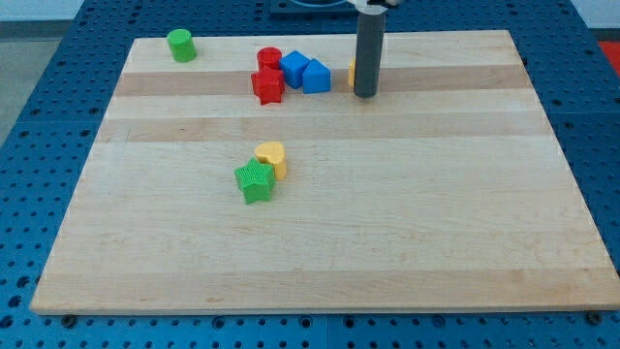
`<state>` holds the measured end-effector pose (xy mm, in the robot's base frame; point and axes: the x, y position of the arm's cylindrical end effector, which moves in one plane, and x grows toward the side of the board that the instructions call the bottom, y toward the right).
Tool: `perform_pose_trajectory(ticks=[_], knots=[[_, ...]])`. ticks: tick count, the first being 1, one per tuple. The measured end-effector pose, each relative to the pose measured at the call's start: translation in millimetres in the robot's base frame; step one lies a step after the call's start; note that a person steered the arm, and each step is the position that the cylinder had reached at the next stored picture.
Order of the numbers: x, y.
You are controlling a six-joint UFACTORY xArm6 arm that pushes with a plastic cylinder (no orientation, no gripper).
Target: Push the yellow hexagon to the top center of the board
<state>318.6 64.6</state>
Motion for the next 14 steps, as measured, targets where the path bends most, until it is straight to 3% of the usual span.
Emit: perform_pose_trajectory(ticks=[3, 4, 10, 12, 14], knots=[[-28, 17], [-15, 17], [-64, -49], [-65, -53], [-23, -46]])
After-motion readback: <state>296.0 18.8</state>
